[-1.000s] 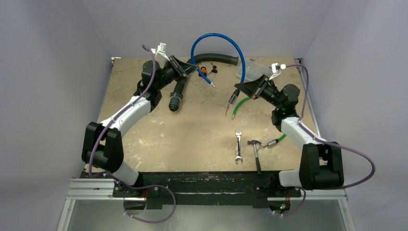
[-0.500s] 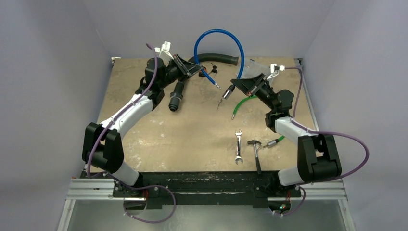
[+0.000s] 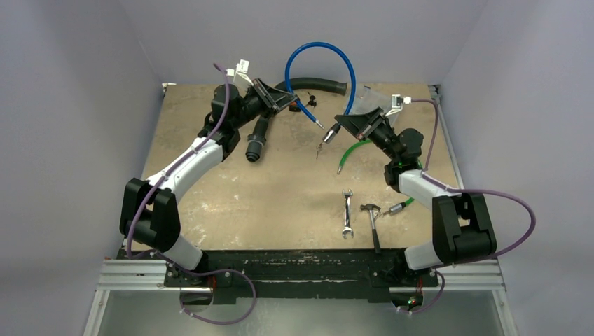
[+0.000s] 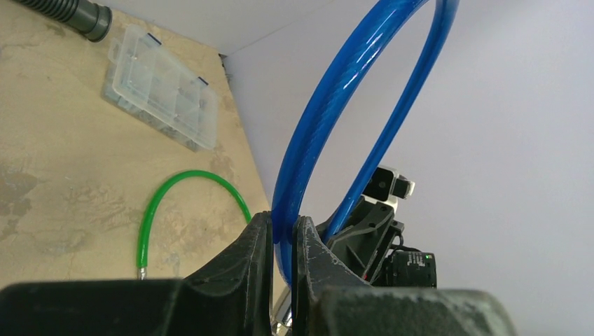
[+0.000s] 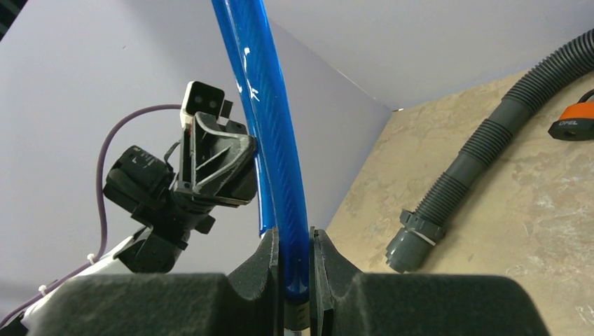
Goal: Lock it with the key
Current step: Lock the lock.
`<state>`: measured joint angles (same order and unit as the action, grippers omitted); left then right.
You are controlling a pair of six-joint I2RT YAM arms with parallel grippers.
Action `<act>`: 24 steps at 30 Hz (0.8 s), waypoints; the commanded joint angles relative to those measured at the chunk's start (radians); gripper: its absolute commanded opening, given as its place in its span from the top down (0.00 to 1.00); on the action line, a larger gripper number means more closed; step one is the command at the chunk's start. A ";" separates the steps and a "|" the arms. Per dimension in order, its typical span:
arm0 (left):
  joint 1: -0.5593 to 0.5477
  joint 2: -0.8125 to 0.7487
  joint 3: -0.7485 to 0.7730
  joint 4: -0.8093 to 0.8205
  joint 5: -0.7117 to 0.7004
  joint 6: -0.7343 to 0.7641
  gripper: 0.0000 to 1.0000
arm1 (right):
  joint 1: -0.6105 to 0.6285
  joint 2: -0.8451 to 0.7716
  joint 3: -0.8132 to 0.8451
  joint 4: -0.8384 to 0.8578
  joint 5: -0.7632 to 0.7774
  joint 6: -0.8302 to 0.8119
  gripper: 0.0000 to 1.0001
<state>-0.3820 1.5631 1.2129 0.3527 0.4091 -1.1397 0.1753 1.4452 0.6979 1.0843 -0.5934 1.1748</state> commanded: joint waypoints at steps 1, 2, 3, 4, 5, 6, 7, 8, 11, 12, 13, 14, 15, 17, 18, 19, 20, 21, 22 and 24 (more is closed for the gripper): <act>-0.013 -0.036 0.002 0.131 0.033 -0.046 1.00 | 0.013 0.009 0.018 0.023 0.036 -0.010 1.00; -0.016 -0.035 0.001 0.131 0.033 -0.046 1.00 | 0.013 0.013 0.020 0.025 0.035 -0.007 1.00; -0.018 -0.034 0.000 0.131 0.033 -0.044 1.00 | 0.014 0.015 0.022 0.027 0.035 -0.006 1.00; -0.022 -0.033 -0.002 0.131 0.033 -0.042 1.00 | 0.016 0.018 0.022 0.030 0.034 -0.004 1.00; -0.024 -0.030 -0.005 0.131 0.033 -0.040 1.00 | 0.016 0.019 0.023 0.033 0.033 -0.002 1.00; -0.028 -0.028 -0.007 0.131 0.032 -0.039 1.00 | 0.018 0.020 0.023 0.037 0.035 -0.003 1.00; -0.031 -0.027 -0.007 0.131 0.029 -0.035 1.00 | 0.019 0.021 0.023 0.042 0.034 0.001 1.00; -0.033 -0.023 -0.007 0.127 0.027 -0.031 1.00 | 0.019 0.022 0.024 0.047 0.034 0.007 1.00; -0.036 -0.020 -0.007 0.123 0.021 -0.024 1.00 | 0.019 0.026 0.027 0.063 0.031 0.027 1.00; -0.035 -0.019 -0.007 0.122 0.018 -0.021 1.00 | 0.019 0.027 0.027 0.068 0.031 0.032 1.00; -0.035 -0.018 -0.008 0.119 0.016 -0.019 1.00 | 0.019 0.026 0.027 0.073 0.030 0.037 1.00; -0.035 -0.018 -0.008 0.115 0.013 -0.015 1.00 | 0.019 0.026 0.026 0.077 0.030 0.043 1.00; -0.035 -0.019 -0.007 0.112 0.012 -0.013 1.00 | 0.018 0.025 0.025 0.079 0.030 0.046 1.00; -0.035 -0.018 -0.009 0.109 0.008 -0.009 1.00 | 0.019 0.024 0.023 0.081 0.030 0.051 1.00; -0.035 -0.018 -0.010 0.108 0.004 -0.008 1.00 | 0.019 0.022 0.024 0.082 0.030 0.051 1.00; -0.034 -0.016 -0.012 0.107 0.001 -0.006 1.00 | 0.019 0.021 0.022 0.082 0.029 0.054 1.00; -0.034 -0.015 -0.014 0.105 -0.003 -0.004 1.00 | 0.019 0.019 0.020 0.085 0.029 0.056 1.00; -0.033 -0.015 -0.015 0.101 -0.007 -0.002 1.00 | 0.019 0.019 0.019 0.089 0.029 0.059 1.00; -0.032 -0.015 -0.015 0.100 -0.009 0.000 1.00 | 0.019 0.017 0.017 0.090 0.029 0.061 1.00; -0.031 -0.015 -0.017 0.098 -0.012 0.002 1.00 | 0.019 0.012 0.013 0.093 0.029 0.063 1.00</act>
<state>-0.4091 1.5635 1.1961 0.3798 0.4057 -1.1412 0.1852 1.4731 0.6979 1.1172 -0.5850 1.2137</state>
